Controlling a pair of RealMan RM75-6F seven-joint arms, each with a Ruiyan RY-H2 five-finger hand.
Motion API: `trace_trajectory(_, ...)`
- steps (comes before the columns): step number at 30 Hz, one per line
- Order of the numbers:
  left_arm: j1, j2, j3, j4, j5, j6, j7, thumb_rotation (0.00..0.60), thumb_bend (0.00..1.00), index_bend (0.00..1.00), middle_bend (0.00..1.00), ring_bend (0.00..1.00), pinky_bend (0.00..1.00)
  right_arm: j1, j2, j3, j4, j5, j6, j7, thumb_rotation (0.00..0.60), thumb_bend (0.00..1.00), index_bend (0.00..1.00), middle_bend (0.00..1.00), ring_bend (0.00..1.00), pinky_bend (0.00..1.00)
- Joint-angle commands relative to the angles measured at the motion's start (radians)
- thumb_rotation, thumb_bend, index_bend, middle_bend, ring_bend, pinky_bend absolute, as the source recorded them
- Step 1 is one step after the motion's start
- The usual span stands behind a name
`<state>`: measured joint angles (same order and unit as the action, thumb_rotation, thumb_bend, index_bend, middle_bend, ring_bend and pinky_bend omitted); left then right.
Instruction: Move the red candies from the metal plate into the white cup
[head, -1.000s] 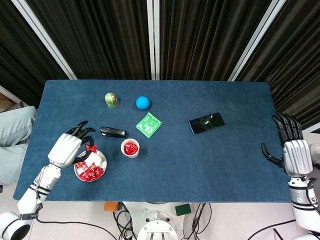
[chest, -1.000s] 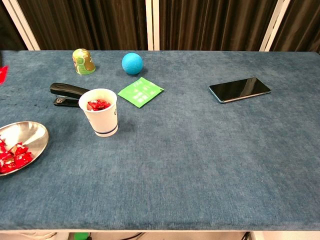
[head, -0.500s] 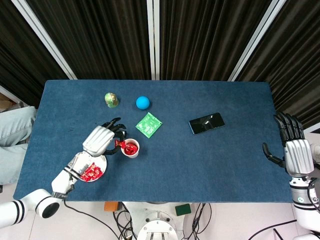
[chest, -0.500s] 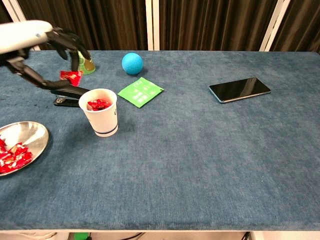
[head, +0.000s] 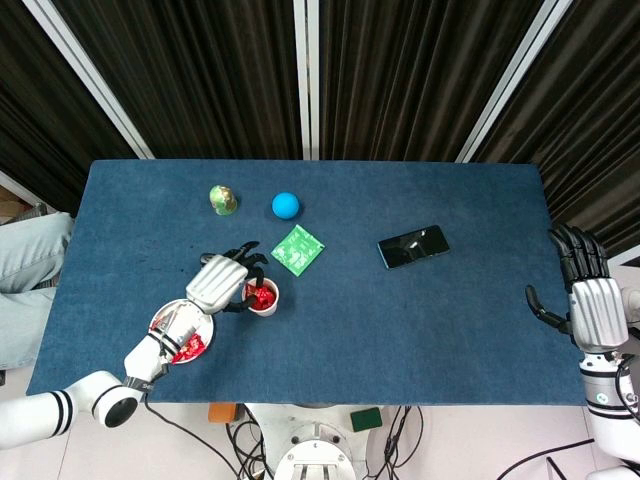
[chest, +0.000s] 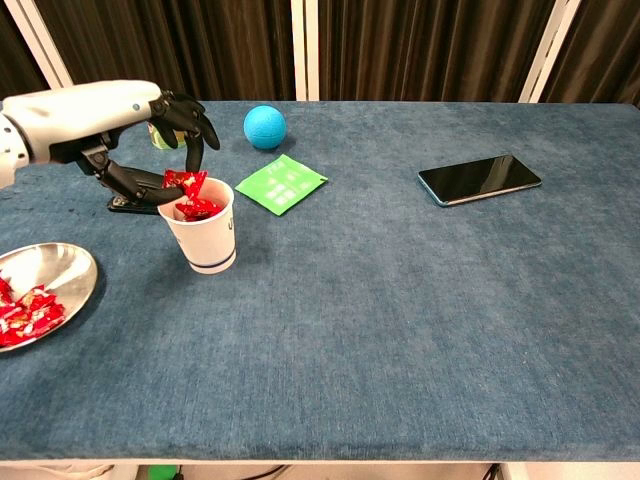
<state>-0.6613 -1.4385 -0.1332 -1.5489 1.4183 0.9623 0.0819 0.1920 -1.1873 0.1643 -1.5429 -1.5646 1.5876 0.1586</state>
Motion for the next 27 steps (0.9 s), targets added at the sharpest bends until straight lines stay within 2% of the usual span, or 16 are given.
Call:
trace_trajectory(1, -0.002, -0.001, 0.004, 0.002, -0.001, 0.001, 0.000, 0.600, 0.36, 0.53, 0.25, 0.07, 0.28, -0.001, 0.001, 0.001, 0.001, 0.001, 0.001, 0.002, 0.600, 0.38, 0.00, 0.00, 0.00, 0.00)
trace_trajectory(6, -0.003, 0.001, 0.009, 0.001, -0.001, 0.009, -0.001, 0.600, 0.35, 0.38, 0.25, 0.07, 0.28, -0.001, 0.002, 0.000, 0.002, -0.001, 0.002, 0.004, 0.600, 0.38, 0.00, 0.00, 0.00, 0.00)
trace_trajectory(10, -0.004, 0.004, 0.016, -0.003, -0.002, 0.013, 0.003, 0.600, 0.35, 0.34, 0.25, 0.07, 0.28, -0.001, 0.002, 0.000, 0.001, -0.001, 0.002, 0.004, 0.600, 0.38, 0.00, 0.00, 0.00, 0.00)
trace_trajectory(15, 0.005, 0.022, 0.020, -0.022, -0.002, 0.034, 0.008, 0.600, 0.35, 0.33, 0.25, 0.07, 0.28, -0.001, 0.001, 0.000, 0.000, -0.002, 0.002, 0.003, 0.600, 0.38, 0.00, 0.00, 0.00, 0.00)
trace_trajectory(20, 0.047, 0.088, 0.029, -0.083, 0.018, 0.110, 0.015, 0.600, 0.35, 0.33, 0.25, 0.07, 0.28, 0.001, 0.003, 0.002, -0.002, -0.003, 0.001, 0.003, 0.600, 0.38, 0.00, 0.00, 0.00, 0.00)
trace_trajectory(27, 0.152, 0.219, 0.104, -0.130, 0.044, 0.203, 0.016, 0.600, 0.35, 0.36, 0.25, 0.08, 0.28, -0.001, 0.006, 0.001, -0.003, -0.003, 0.004, 0.004, 0.600, 0.38, 0.00, 0.00, 0.00, 0.00)
